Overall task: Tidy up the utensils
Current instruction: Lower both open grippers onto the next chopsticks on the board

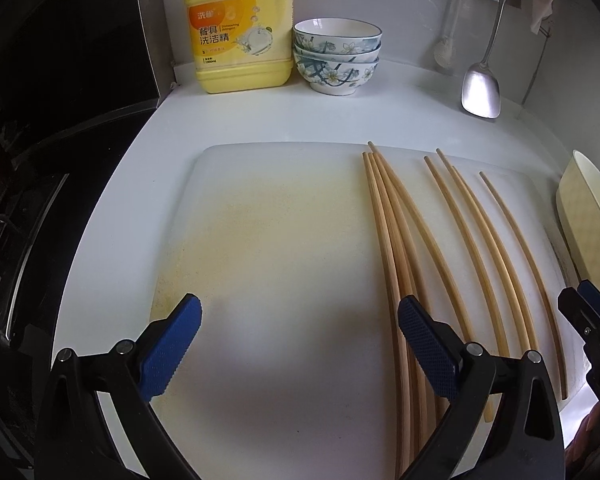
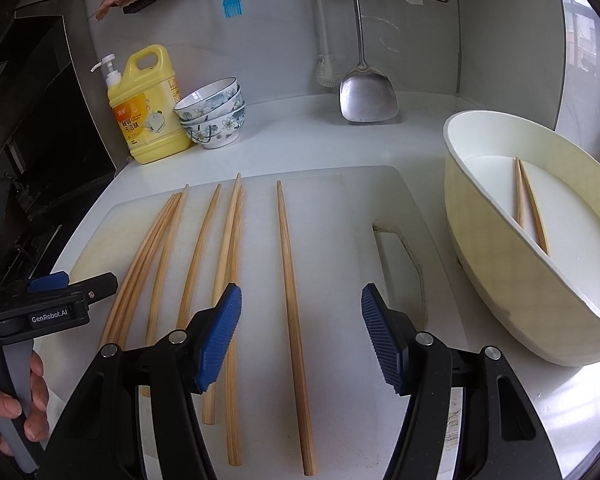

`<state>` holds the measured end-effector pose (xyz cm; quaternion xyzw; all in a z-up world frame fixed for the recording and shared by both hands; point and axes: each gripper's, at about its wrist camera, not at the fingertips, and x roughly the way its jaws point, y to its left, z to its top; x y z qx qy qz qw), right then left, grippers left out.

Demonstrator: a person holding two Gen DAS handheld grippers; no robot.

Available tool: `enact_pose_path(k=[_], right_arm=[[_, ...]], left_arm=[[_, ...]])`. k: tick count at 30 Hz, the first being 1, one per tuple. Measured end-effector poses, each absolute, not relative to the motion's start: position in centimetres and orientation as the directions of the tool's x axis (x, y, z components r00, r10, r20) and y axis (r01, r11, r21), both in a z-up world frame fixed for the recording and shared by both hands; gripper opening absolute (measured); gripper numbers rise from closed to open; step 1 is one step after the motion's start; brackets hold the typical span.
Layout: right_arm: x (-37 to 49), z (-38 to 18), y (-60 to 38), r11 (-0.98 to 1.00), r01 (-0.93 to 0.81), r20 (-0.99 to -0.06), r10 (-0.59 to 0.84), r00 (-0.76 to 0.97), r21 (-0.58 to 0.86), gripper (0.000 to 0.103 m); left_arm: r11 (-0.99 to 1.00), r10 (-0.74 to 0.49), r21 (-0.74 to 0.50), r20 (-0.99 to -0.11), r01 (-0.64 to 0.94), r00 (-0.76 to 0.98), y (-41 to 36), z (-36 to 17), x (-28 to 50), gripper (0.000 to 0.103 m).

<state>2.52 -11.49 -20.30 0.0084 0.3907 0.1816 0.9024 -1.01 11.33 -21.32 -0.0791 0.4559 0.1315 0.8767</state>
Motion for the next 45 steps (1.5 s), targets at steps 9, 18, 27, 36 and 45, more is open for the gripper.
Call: enact_pose_path(k=[9,18,27,36,45], right_arm=[[2.7,-20.5,-11.1,0.938,-0.32,-0.709,0.316,0.63,0.134,0.06],[2.9,-20.5,-10.7,0.937,-0.332,-0.703,0.307,0.641,0.107,0.06],[3.7,-21.3,-10.3,0.939,-0.337,-0.724,0.281,0.63,0.07,0.051],[4.1,-22.2,-9.5,0.934,-0.356,-0.741,0.266,0.617,0.039,0.039],[3.9,-22.4,-8.5,0.919,-0.395,-0.734,0.274,0.621,0.008,0.017]], left_arm=[[0.957,0.163,-0.003,-0.82,-0.289,0.549,11.0,-21.9,-0.4,0.097],[0.954,0.187,0.02,-0.821,-0.299,0.54,11.5,-22.4,-0.6,0.098],[0.944,0.226,0.042,-0.807,-0.328,0.546,11.7,-22.4,0.4,0.098],[0.946,0.233,0.051,-0.794,-0.32,0.562,11.4,-22.3,0.6,0.095],[0.972,0.167,0.032,-0.791,-0.232,0.589,9.5,-21.8,1.4,0.046]])
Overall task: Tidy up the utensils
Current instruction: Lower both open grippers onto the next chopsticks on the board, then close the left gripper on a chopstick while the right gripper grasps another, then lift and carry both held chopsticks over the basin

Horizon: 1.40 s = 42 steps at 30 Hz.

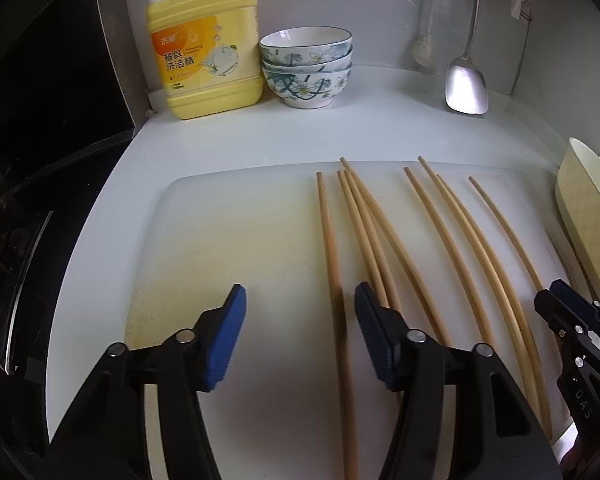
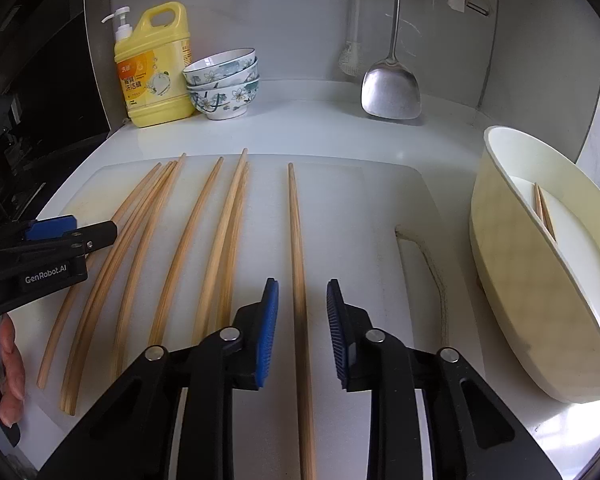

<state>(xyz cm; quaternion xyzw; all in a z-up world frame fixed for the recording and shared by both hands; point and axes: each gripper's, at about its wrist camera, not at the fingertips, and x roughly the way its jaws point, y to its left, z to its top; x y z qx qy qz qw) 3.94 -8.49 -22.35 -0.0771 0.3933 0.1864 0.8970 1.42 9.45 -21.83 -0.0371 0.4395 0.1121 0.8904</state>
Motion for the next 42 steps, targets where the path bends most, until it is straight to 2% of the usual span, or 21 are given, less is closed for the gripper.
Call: enact_pose_path(k=[2,3,4,5,16,22,27,34,42], right_arm=[[3.8,-22.4,-8.1,0.911,-0.412,-0.736,0.274,0.619,-0.008,0.008],[3.7,-22.4,-7.9,0.908,-0.418,-0.738,0.275,0.617,-0.011,0.006],[3.7,-22.4,-8.0,0.907,-0.421,-0.739,0.278,0.614,-0.009,0.006],[3.7,-22.4,-8.1,0.907,-0.422,-0.739,0.285,0.61,0.001,0.006],[3.1,-20.7,-8.9,0.917,-0.377,-0.731,0.344,0.589,0.128,0.006],[0.9,-17.9,-8.0,0.915,-0.365,-0.727,0.367,0.58,0.17,0.006],[-0.4,-13.9,-8.6,0.928,-0.321,-0.708,0.356,0.61,0.19,0.006],[-0.9,-9.0,-14.4,0.968,-0.156,-0.658,0.248,0.711,0.196,0.006],[-0.1,-7.4,-25.0,0.982,0.058,-0.649,0.075,0.757,0.182,0.006]], left_arm=[[0.977,0.148,0.023,-0.79,-0.212,0.594,9.0,-21.8,1.4,0.035],[0.981,0.135,0.02,-0.791,-0.195,0.597,8.7,-21.8,1.5,0.024],[0.983,0.124,0.018,-0.793,-0.181,0.596,8.5,-21.7,1.5,0.018],[0.986,0.11,0.011,-0.796,-0.167,0.595,8.3,-21.7,1.6,0.008],[0.987,0.019,-0.075,-0.822,-0.141,0.57,10.0,-20.6,1.3,0.007],[0.994,0.035,-0.034,-0.809,-0.106,0.586,10.7,-16.6,0.3,0.007],[0.999,0.002,-0.02,-0.793,-0.029,0.609,9.9,-12.3,-0.4,0.007],[0.981,-0.158,-0.051,-0.762,0.186,0.628,3.9,-7.7,0.3,0.007],[0.907,-0.352,-0.116,-0.737,0.405,0.577,-7.5,-5.7,4.9,0.007]])
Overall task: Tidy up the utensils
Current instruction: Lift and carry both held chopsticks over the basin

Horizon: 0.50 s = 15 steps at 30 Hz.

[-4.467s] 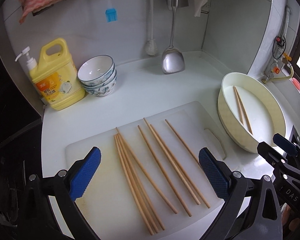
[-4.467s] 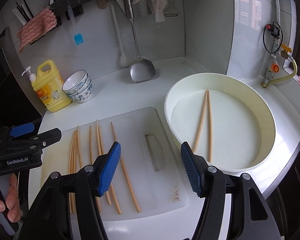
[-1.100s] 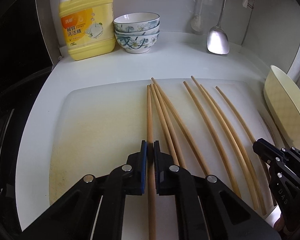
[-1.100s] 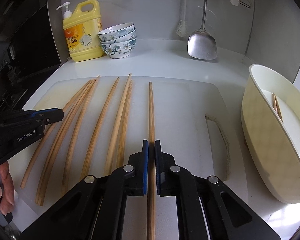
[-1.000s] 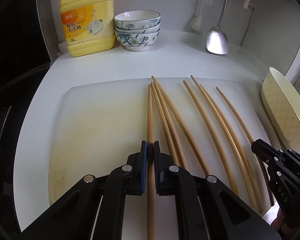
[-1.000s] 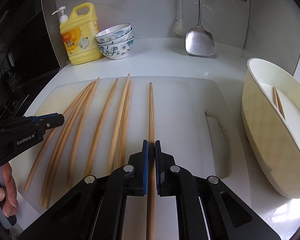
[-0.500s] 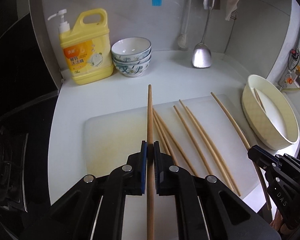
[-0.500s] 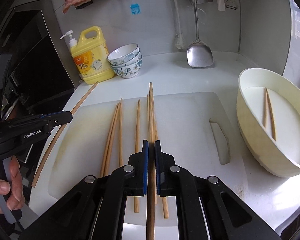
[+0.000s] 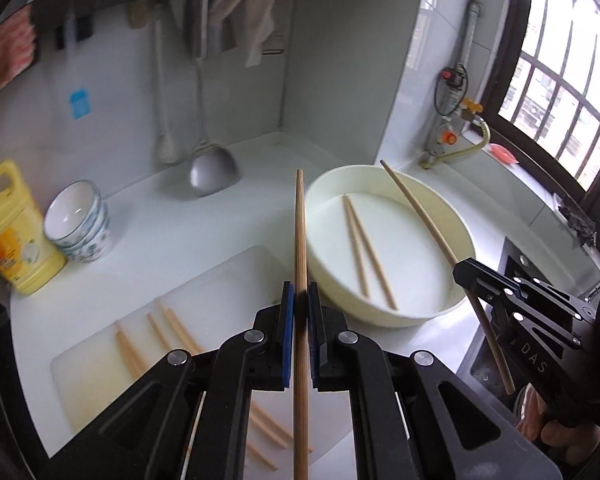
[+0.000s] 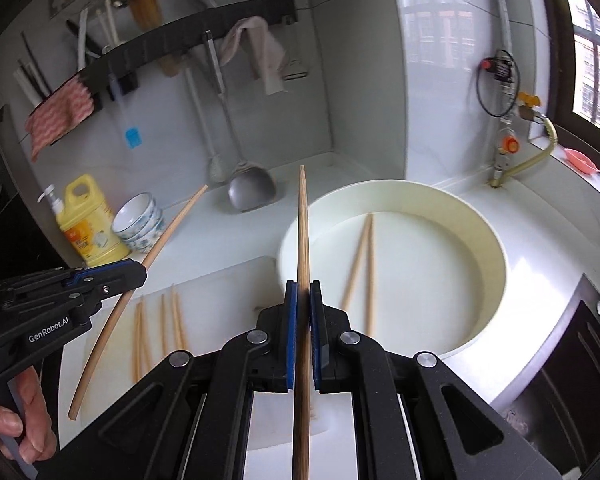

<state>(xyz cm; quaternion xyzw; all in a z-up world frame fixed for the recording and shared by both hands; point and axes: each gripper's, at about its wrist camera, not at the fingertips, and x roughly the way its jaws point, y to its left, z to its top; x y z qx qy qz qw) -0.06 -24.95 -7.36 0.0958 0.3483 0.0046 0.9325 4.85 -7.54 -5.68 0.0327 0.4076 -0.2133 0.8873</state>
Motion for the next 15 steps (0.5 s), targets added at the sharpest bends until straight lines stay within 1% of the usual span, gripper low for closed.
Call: enact_pose_path(k=[4,8,15], right_arm=[[2.1,-8.5,-30.4,0.971,0.119,-0.658,0.048,0.751,0.207,0.006],[5.1,-10.1,-34.1,0.965,0.13,-0.671,0.057,0.74,0.226,0.006],[9.8,-13.3,-37.1,0.948,0.141,-0.712,0.11,0.694,0.284,0.006]], left_arm=[[0.887,-0.369,-0.101,-0.743,0.452,0.558,-13.6,-6.2,7.7,0.007],[0.874,-0.378,-0.112,-0.768,0.473,0.517,-18.2,-7.5,10.7,0.007],[0.88,-0.353,-0.119,-0.812,0.459,0.466,-23.0,-10.6,15.5,0.007]])
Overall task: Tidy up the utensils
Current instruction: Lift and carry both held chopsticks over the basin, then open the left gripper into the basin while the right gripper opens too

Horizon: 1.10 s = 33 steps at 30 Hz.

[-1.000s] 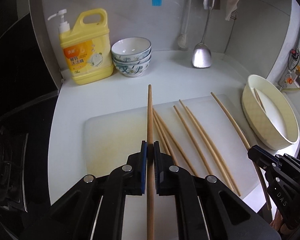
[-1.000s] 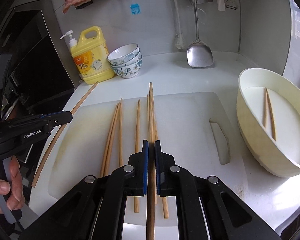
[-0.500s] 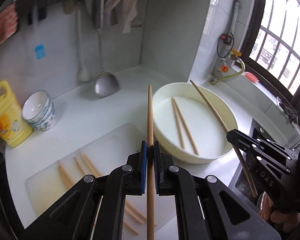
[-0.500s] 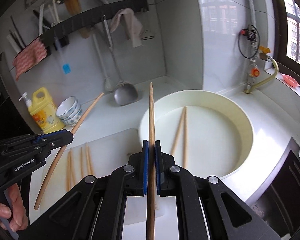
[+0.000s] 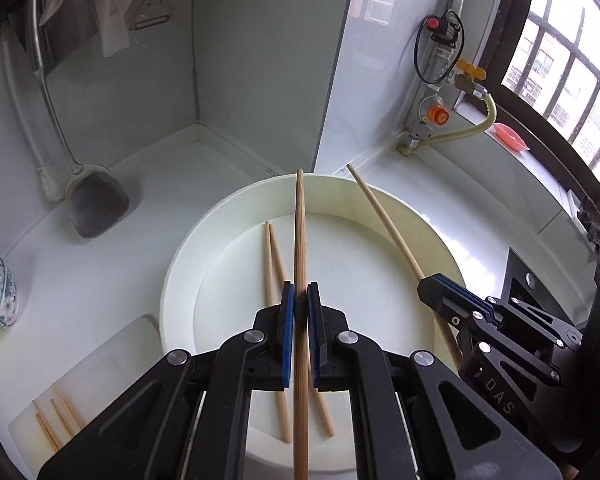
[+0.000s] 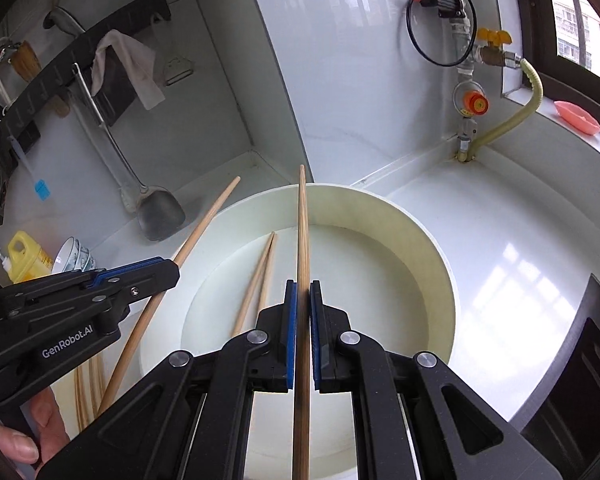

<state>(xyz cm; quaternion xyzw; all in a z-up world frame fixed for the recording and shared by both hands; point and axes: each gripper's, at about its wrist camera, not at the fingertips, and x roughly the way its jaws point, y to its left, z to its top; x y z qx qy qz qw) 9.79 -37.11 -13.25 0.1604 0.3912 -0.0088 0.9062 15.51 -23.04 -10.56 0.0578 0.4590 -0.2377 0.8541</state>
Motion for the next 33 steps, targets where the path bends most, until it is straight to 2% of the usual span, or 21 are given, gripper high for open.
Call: enact_pose_path(k=[12,22,23,25,26,27,33], right_arm=[[13.0,-17.3,-37.8,0.935,0.194,-0.792,0.127,0.597,0.296,0.006],[13.6,-18.4,-38.2,0.938,0.213,-0.818,0.111,0.564,0.273,0.006],[13.6,-18.4,-38.2,0.94,0.213,-0.822,0.106,0.56,0.267,0.006],[13.6,-18.3,-38.3,0.941,0.22,-0.823,0.094,0.56,0.258,0.006],[13.5,-18.1,-38.4,0.94,0.223,-0.819,0.09,0.567,0.258,0.007],[13.4,-17.9,-38.5,0.941,0.225,-0.817,0.084,0.57,0.254,0.008],[12.4,-16.8,-38.7,0.941,0.237,-0.804,0.058,0.592,0.242,0.01]], left_arm=[[0.883,-0.321,-0.123,-0.862,0.453,0.391,-25.4,-15.7,18.9,0.007],[0.884,-0.286,-0.113,-0.899,0.454,0.332,-25.9,-18.0,19.5,0.008],[0.885,-0.281,-0.108,-0.899,0.453,0.335,-25.9,-18.0,19.4,0.012],[0.89,-0.271,-0.098,-0.899,0.445,0.343,-25.8,-17.9,19.4,0.037],[0.895,-0.263,-0.09,-0.897,0.436,0.355,-25.8,-17.8,19.4,0.061],[0.9,-0.261,-0.086,-0.89,0.427,0.373,-25.5,-17.5,19.4,0.074],[0.921,-0.233,-0.07,-0.887,0.383,0.398,-23.8,-16.4,19.4,0.083]])
